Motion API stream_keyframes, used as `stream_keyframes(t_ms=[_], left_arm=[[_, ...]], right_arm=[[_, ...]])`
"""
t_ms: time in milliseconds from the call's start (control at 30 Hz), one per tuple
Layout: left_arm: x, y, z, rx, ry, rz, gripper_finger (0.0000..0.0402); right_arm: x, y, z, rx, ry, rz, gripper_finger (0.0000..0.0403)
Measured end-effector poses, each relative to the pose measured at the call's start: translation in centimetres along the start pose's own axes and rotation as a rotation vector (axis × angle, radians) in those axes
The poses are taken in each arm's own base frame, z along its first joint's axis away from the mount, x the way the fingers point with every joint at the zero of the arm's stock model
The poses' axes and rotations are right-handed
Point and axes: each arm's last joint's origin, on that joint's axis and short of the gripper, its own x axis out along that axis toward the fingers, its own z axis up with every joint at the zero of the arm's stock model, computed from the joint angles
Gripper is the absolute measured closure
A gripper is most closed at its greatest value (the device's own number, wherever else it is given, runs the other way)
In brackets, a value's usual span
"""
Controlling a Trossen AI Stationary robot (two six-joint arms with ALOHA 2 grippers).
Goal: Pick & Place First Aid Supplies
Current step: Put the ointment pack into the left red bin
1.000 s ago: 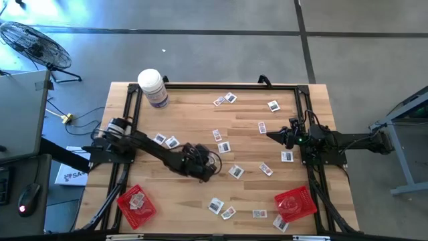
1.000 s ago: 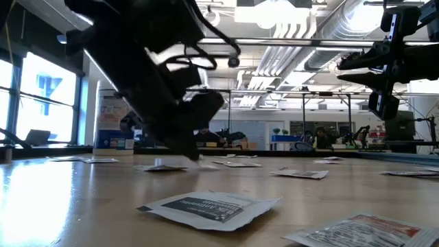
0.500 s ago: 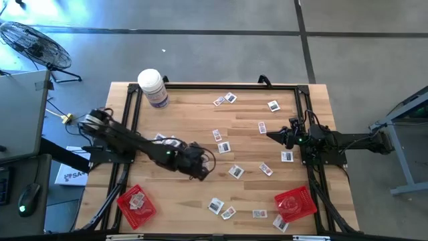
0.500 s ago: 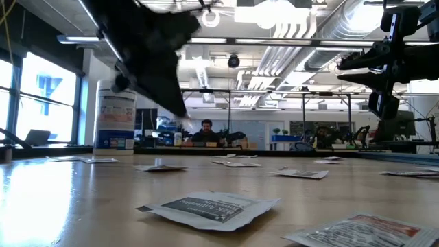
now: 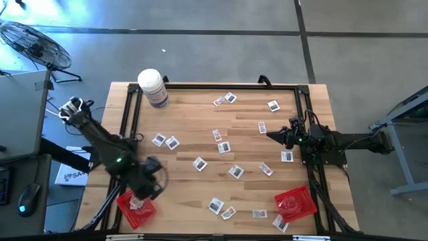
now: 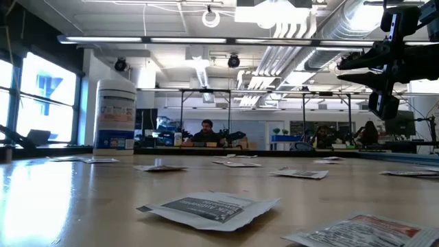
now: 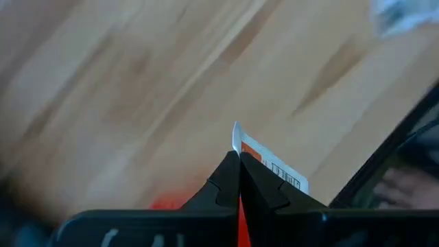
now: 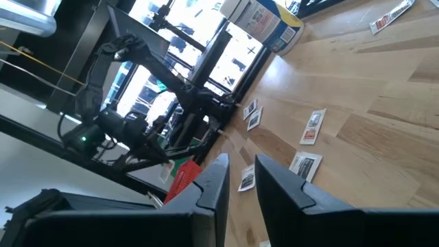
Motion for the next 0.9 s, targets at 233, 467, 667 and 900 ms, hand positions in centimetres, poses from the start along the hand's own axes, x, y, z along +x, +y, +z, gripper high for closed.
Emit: stream_keyframes(t_ms=[233,467,667,900], left_arm=[[-0.6,0.6,-5.4,-0.175,0.183,0.063,0.0401],[0.8,0.3,-8.1,-0.267,0.162,0.14,0.0401],[2.7,-0.3,-8.8,-0.219,0.135,0.204,0.0401],[4.0,-0.4,-9.2,-0.174,0.129,0.278,0.0392]], right_arm=[[0.0,0.0,0.0,0.0,0.0,0.0,0.0339],[0.0,0.0,0.0,0.0,0.0,0.0,0.0339],[0.0,0.0,0.0,0.0,0.0,0.0,0.0339],[0.0,0.0,0.0,0.0,0.0,0.0,0.0339]])
